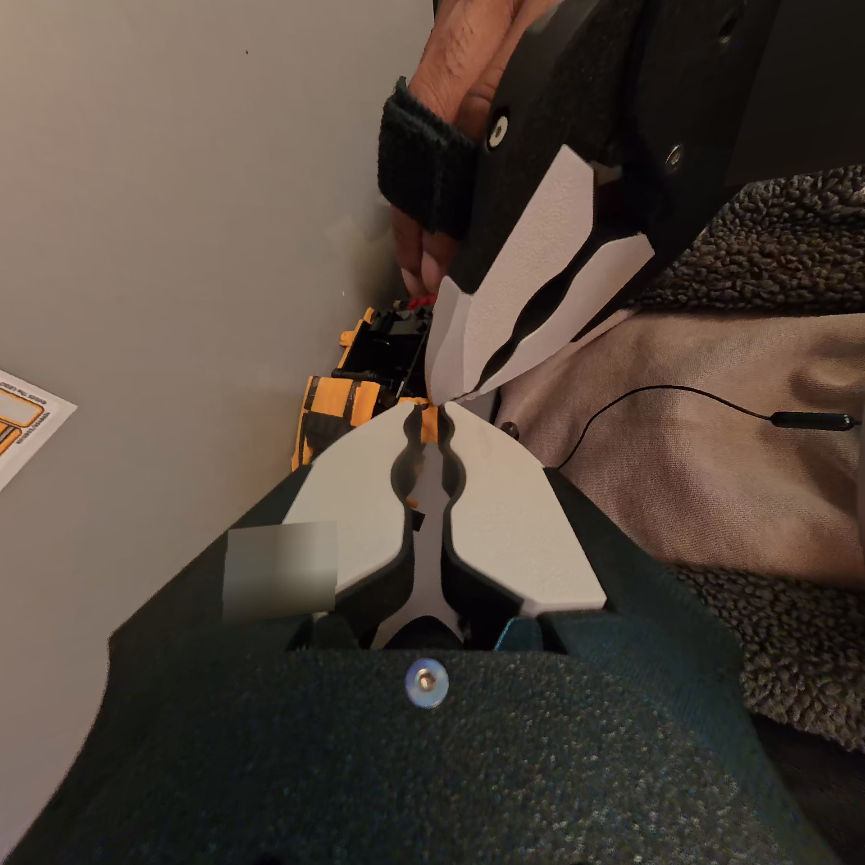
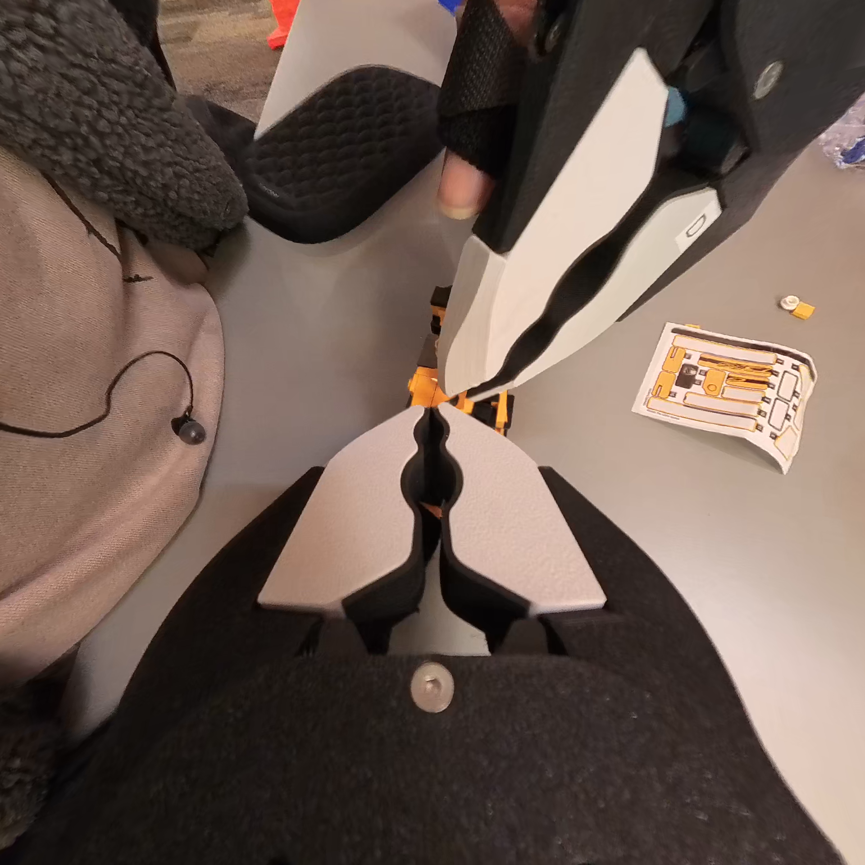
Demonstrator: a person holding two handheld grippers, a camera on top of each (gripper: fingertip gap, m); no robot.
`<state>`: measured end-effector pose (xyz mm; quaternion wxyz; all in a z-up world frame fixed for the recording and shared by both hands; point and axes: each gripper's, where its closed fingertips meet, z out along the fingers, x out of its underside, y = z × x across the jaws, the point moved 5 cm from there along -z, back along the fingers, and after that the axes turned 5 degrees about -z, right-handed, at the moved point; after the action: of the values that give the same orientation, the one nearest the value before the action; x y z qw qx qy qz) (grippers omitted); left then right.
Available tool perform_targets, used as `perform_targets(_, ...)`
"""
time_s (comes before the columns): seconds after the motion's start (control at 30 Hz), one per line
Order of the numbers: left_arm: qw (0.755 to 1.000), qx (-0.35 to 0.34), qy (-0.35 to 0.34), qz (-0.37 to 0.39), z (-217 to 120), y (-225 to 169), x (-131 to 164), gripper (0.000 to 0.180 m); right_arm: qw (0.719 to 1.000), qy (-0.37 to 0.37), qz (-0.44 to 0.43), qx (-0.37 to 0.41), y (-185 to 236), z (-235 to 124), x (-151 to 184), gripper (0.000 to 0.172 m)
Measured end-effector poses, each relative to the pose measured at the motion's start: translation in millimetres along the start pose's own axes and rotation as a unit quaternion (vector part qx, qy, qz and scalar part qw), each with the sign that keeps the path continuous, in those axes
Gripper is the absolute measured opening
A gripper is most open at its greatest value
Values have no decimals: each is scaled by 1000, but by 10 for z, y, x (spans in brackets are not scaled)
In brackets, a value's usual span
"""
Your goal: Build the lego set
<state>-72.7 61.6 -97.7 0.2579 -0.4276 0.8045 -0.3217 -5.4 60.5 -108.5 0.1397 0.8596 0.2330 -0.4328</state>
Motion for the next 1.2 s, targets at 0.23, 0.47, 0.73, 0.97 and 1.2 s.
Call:
perform_targets(0.23,1000,5,1,6,8,-6,10,5,1000,-15,13,5,-28,11,-14,0)
perform_targets(0.47,1000,11,1,17,4,-21,19,9,1000,-12,15,2,-19,25,-5,0)
perform_targets(0.73,999,3,5,35,-8,-38,32,13,1000,-13,20,1,-22,29,-4,0)
perform_targets(0.97,999,3,4,41,-6,-46,42,13,999,-35,38,-3,-44,-7,-52,0)
perform_targets(1.2,999,1,4,39,-18,-43,30,16,998,-32,53,-5,-62,19,-26,0)
